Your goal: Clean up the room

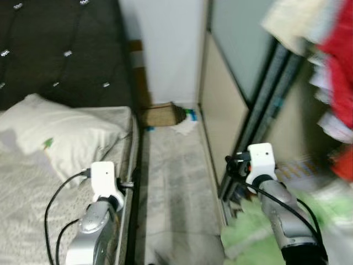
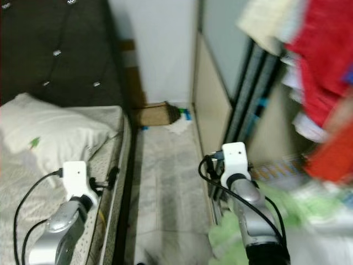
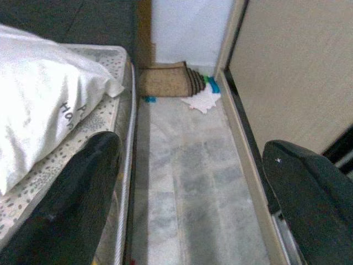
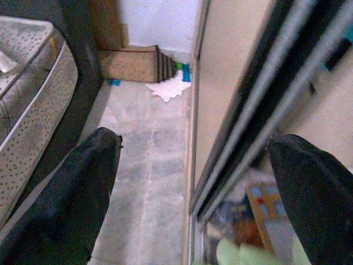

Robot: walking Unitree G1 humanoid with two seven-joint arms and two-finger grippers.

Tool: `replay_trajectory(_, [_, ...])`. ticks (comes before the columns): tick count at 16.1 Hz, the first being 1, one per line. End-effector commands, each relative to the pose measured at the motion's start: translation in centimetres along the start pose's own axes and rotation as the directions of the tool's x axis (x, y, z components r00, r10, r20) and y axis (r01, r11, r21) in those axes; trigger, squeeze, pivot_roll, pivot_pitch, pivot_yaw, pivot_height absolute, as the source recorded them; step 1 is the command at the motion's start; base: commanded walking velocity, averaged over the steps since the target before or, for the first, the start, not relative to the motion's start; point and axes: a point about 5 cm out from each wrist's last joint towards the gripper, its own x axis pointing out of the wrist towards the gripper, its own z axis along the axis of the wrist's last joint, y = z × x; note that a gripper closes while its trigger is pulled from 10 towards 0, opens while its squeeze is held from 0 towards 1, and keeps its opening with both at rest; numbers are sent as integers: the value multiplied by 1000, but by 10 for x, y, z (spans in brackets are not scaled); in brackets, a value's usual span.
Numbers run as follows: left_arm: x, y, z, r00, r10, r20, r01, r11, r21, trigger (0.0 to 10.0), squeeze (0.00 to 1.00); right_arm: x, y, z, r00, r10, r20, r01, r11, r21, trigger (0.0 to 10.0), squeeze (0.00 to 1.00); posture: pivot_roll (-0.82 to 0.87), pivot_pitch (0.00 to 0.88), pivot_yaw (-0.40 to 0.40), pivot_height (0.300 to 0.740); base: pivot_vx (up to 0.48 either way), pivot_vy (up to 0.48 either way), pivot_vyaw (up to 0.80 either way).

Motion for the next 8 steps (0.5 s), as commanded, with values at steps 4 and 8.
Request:
replay_trajectory(4, [-1, 1, 3, 1000, 21, 21, -21, 1000, 7, 10000, 0, 1, 1, 3, 1000, 10, 17, -10, 1000, -6, 10000, 0, -28, 50, -7, 740, 0, 0, 800])
replay_trajectory(8, [-1, 0, 2, 999, 26, 23, -26, 1000, 0, 10000, 0, 1, 1, 6, 1000, 12, 25, -11, 1000, -9, 10000, 0, -29, 50, -10, 740, 0, 0, 800])
